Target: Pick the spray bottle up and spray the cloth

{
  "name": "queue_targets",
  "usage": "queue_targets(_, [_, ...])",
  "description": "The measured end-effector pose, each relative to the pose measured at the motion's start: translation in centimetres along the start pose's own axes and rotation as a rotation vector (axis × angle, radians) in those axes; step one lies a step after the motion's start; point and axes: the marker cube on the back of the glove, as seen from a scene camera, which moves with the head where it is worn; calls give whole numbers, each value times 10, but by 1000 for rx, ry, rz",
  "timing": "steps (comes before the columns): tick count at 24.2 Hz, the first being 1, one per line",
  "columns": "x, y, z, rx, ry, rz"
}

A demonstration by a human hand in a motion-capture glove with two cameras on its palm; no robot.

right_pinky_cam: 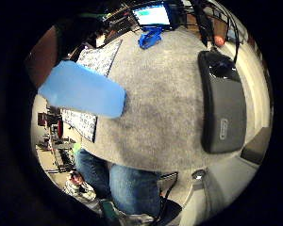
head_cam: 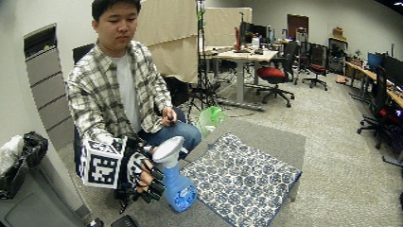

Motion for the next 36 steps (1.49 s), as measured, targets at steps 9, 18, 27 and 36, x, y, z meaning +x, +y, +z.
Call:
queue_targets(9, [-18,-47,20,140,-220,-127])
queue_targets(18, [16,-47,38,225,-289,-100])
queue_targets(27, [24,-49,42,336,-253,-89])
queue_targets(36, [24,-52,42,367,-247,-81])
